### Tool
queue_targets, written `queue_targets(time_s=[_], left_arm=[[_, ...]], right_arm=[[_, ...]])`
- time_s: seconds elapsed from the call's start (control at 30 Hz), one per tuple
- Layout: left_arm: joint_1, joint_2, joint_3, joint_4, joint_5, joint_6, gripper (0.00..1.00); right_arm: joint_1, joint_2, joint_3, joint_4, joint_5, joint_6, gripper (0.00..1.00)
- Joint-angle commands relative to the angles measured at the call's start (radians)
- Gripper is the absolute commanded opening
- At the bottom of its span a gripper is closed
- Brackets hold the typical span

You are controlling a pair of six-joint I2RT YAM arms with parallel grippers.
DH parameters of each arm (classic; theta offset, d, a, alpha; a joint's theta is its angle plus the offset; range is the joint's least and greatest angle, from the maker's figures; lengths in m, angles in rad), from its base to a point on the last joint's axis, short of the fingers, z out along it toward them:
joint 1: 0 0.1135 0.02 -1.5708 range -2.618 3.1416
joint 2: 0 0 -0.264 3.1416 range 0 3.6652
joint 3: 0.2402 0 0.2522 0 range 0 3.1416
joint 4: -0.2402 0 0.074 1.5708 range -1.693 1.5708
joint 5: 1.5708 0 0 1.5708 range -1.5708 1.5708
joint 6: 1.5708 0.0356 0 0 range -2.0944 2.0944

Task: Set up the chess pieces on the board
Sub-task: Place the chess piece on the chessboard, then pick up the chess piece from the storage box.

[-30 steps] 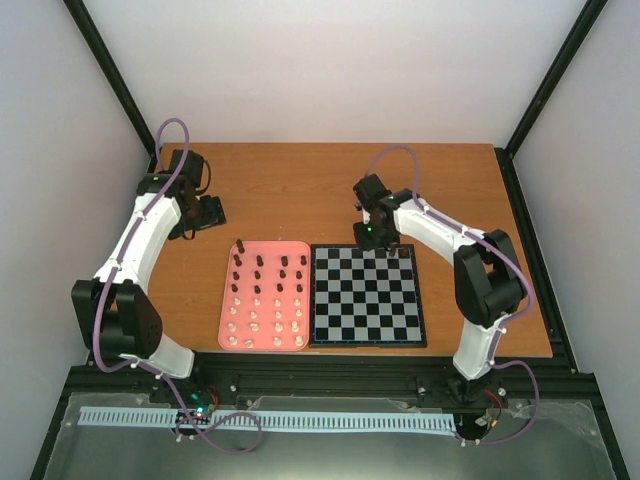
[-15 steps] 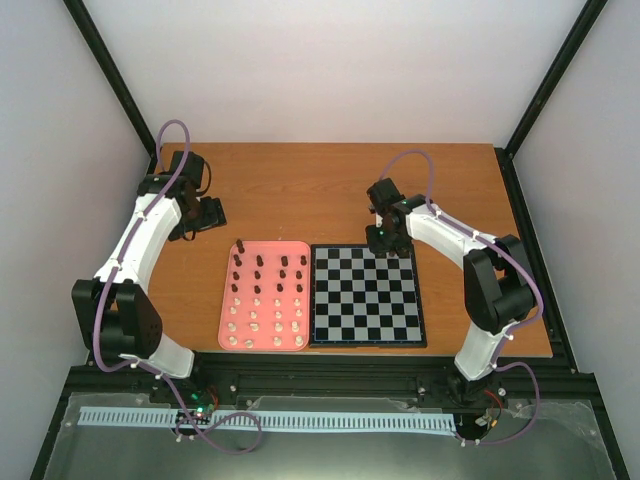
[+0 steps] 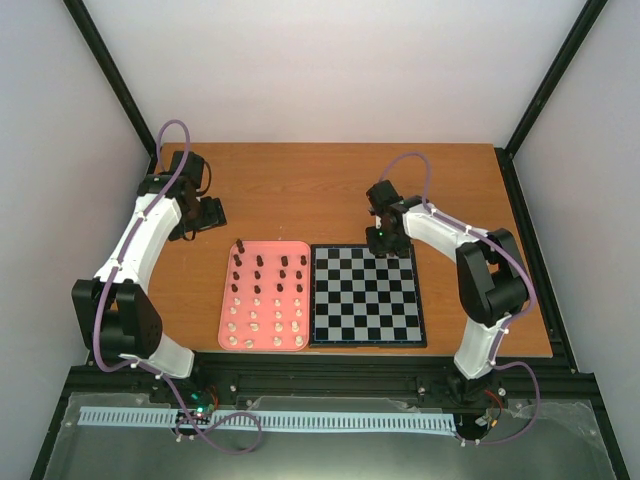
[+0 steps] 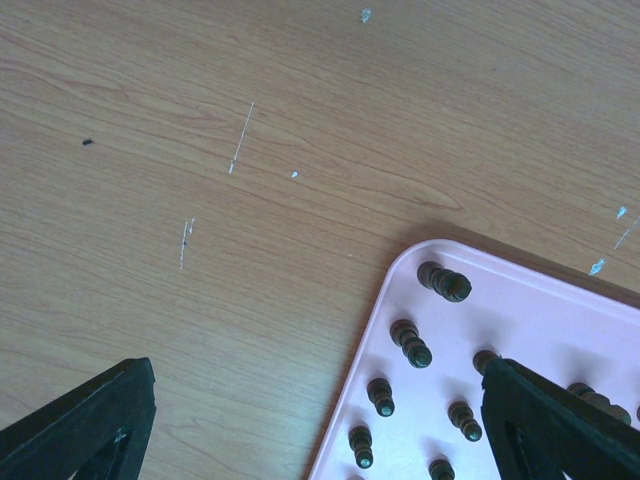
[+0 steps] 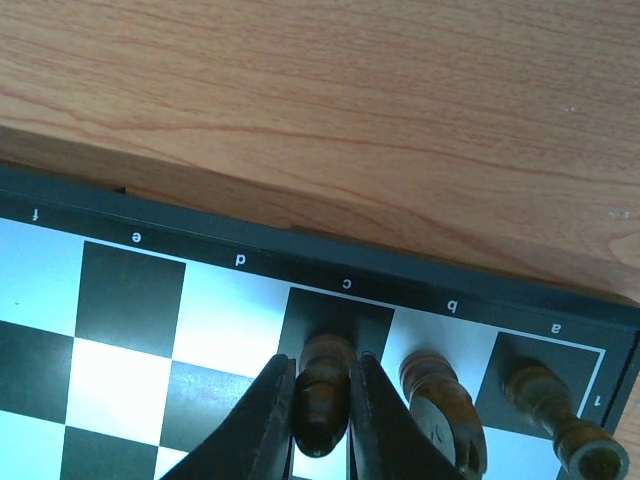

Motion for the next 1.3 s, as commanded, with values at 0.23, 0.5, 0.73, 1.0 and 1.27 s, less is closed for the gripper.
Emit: queue_targets(time_s=[0.23, 0.5, 0.73, 1.0, 1.27], left_arm=[[0.007, -0.01, 0.001, 0.023, 0.008, 0.019, 1.0], [0.007, -0.004, 0.005, 0.023, 0.011, 0.019, 1.0], [0.007, -0.005, 0.006, 0.021, 0.011, 0.019, 1.0], [0.007, -0.006, 0.005, 0.021, 0.023, 0.018, 1.0], [0.007, -0.017, -0.002, 0.023, 0.031, 0.019, 1.0]], right_arm=[[-0.012, 0.024, 0.015, 0.034, 0.014, -0.013, 0.1], [-0.012, 0.016, 0.01, 0.03, 0.006, -0.027, 0.19], [-0.011, -0.027, 0.018, 0.013, -0.03, -0.036, 0.29], [0.003, -0.117, 0.06, -0.039, -0.013, -0.021, 0.4], [0.113, -0.05, 0.256, -0.128, -0.008, -0.042, 0.5]])
